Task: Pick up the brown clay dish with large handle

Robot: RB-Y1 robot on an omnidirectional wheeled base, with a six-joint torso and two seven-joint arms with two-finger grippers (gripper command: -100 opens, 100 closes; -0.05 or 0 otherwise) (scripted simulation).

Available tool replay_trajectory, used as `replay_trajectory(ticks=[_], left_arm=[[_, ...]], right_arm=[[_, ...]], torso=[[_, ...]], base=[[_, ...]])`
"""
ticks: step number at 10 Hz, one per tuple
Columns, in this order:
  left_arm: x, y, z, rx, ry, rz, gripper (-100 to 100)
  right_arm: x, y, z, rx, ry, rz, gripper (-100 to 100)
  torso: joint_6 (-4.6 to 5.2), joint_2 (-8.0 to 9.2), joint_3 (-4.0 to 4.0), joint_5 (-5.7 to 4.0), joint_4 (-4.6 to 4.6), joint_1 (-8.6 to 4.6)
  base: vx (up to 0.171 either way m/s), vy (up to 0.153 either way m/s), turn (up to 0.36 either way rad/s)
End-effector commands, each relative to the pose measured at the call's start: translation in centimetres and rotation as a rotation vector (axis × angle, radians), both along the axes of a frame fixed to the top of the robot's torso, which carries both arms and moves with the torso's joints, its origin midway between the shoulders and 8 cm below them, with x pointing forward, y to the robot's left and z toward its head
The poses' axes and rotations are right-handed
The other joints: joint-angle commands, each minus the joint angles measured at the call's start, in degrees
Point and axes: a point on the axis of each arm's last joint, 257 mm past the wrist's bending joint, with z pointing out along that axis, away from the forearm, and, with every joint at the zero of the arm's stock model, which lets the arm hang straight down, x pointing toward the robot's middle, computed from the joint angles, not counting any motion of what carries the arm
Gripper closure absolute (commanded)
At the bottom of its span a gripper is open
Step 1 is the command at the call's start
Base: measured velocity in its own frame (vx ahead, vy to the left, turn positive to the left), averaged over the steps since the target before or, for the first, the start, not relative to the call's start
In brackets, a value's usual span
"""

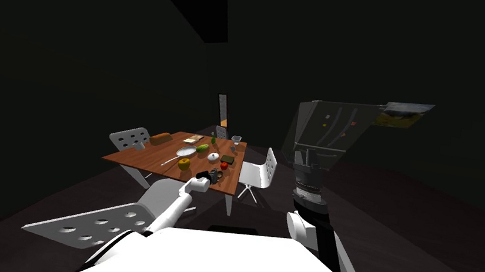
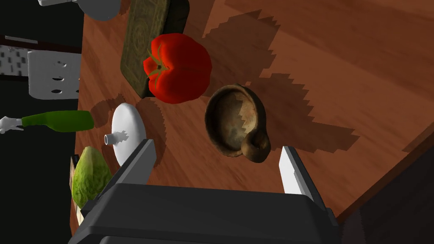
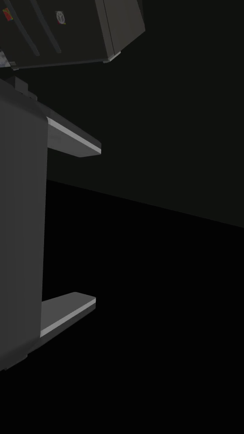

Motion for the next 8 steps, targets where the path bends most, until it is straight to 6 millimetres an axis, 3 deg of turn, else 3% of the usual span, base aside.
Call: replay_trajectory(ticks=[1,2,4,5,6,7,8], left_arm=[[-0.9,0.5,-1.4,0.009,0.046,0.001,-100],[-2.1,0.9,-2.9,0.017,0.091,0.003,-100],[-2.0,0.7,-2.6,0.015,0.084,0.003,-100],[-2.0,0.8,-2.7,0.016,0.086,0.003,0],[-0.7,0.3,-2.3,0.011,0.066,0.004,-100],[-1.2,0.6,-3.0,0.014,0.084,0.009,-100],[0.4,-0.2,-2.1,0.008,0.053,0.006,-100]], right_arm=[[0.0,0.0,0.0,0.0,0.0,0.0,0],[0.0,0.0,0.0,0.0,0.0,0.0,0],[0.0,0.0,0.0,0.0,0.0,0.0,0],[0.0,0.0,0.0,0.0,0.0,0.0,0],[0.0,0.0,0.0,0.0,0.0,0.0,0],[0.0,0.0,0.0,0.0,0.0,0.0,0],[0.0,0.0,0.0,0.0,0.0,0.0,0]], torso=[[0.0,0.0,0.0,0.0,0.0,0.0],[0.0,0.0,0.0,0.0,0.0,-0.01],[-0.01,-0.02,-0.01,-0.01,-0.01,-0.03],[-0.01,0.05,0.03,-0.01,0.01,-0.05],[-0.01,0.11,0.06,-0.01,0.02,-0.06],[0.01,0.15,0.09,-0.01,0.04,-0.02],[-0.01,0.19,0.11,0.0,0.04,0.01]], base=[[0.039,0.011,-0.065],[0.053,0.009,-0.074],[0.028,0.005,-0.011],[0.0,0.0,0.0],[-0.013,0.017,-0.01],[-0.019,0.022,-0.013],[-0.026,0.032,-0.007]])
